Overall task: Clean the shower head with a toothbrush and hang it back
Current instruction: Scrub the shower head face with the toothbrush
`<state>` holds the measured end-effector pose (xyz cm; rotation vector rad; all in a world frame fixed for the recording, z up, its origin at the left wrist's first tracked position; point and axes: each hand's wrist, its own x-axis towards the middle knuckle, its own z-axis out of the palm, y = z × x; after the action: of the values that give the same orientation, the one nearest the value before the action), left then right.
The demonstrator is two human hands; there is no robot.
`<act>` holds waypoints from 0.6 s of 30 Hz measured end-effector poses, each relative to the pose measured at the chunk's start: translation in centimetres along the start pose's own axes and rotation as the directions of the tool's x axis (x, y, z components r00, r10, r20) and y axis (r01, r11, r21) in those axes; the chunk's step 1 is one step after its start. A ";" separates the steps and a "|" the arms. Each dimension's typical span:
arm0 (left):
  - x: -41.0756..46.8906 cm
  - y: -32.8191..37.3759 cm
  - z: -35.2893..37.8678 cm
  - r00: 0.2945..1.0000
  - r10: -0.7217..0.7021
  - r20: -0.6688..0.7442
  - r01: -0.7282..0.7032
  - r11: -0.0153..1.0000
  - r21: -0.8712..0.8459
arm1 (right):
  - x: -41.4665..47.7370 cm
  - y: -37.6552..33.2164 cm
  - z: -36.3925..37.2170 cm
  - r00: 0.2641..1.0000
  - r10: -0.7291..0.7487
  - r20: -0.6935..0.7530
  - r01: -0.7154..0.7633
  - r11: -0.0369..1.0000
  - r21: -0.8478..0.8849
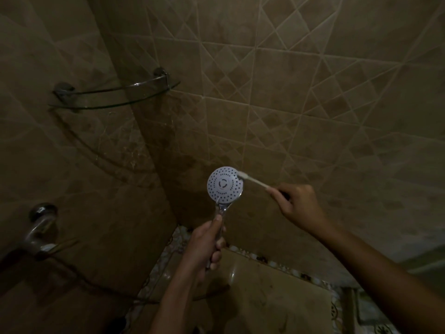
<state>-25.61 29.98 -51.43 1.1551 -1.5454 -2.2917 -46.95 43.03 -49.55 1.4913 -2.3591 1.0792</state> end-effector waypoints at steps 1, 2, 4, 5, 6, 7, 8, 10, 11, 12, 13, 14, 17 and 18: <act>0.0 0.0 -0.2 1.000 -0.005 -0.004 0.005 1.000 -0.016 | 0.3 -0.1 0.2 0.999 0.013 -0.037 -0.013 1.000 0.001; 0.0 0.1 -0.5 1.000 -0.007 -0.006 0.007 1.000 -0.026 | 0.4 -0.3 0.3 1.000 -0.019 -0.018 0.019 1.000 0.017; -0.1 0.3 -0.9 1.000 -0.011 0.002 0.011 0.999 -0.031 | 0.3 -1.0 0.7 0.977 -0.153 0.146 0.143 0.987 0.073; -0.1 0.5 -1.2 1.000 -0.013 0.005 0.013 0.999 -0.030 | 0.2 -1.3 1.1 0.956 -0.189 0.224 0.174 0.981 0.085; -0.1 0.6 -1.5 1.000 -0.012 0.005 0.012 0.999 -0.030 | 0.5 -1.4 1.3 0.953 -0.174 0.247 0.162 0.984 0.070; 0.0 0.8 -1.9 1.000 -0.010 0.003 0.010 0.999 -0.031 | 1.1 -1.2 1.5 0.971 -0.116 0.208 0.109 0.993 0.044; 0.0 1.0 -2.2 1.000 -0.008 0.002 0.008 0.999 -0.035 | 1.8 -1.0 1.7 0.991 -0.042 0.123 0.041 0.999 0.010; 0.2 1.3 -3.3 1.000 0.006 -0.008 -0.007 0.998 -0.056 | 3.6 -1.4 2.1 0.996 0.085 -0.020 -0.085 0.995 -0.047; 0.1 1.5 -3.9 1.000 0.022 -0.019 -0.023 0.998 -0.066 | 4.5 -1.8 2.2 0.991 0.128 -0.034 -0.130 0.991 -0.044; 0.1 1.7 -4.5 0.998 0.042 -0.039 -0.045 0.996 -0.073 | 5.4 -2.4 2.3 0.986 0.168 -0.011 -0.168 0.985 -0.027; 0.0 2.0 -5.0 0.996 0.065 -0.065 -0.070 0.995 -0.077 | 6.2 -3.0 2.3 0.980 0.198 0.029 -0.198 0.980 -0.004; 0.0 2.4 -5.6 0.991 0.095 -0.096 -0.102 0.992 -0.078 | 7.2 -3.8 2.5 0.975 0.214 0.062 -0.215 0.976 0.016; 0.2 4.0 -7.4 0.965 0.180 -0.189 -0.196 0.978 -0.070 | 11.0 -6.8 2.9 0.970 0.216 0.110 -0.226 0.970 0.093; 0.3 4.5 -7.8 0.957 0.199 -0.213 -0.219 0.973 -0.070 | 12.3 -7.8 3.1 0.971 0.207 0.123 -0.222 0.967 0.125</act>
<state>-21.93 22.03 -49.23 1.1056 -1.3970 -2.0168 -45.77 30.16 -42.12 1.3940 -2.6206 1.2636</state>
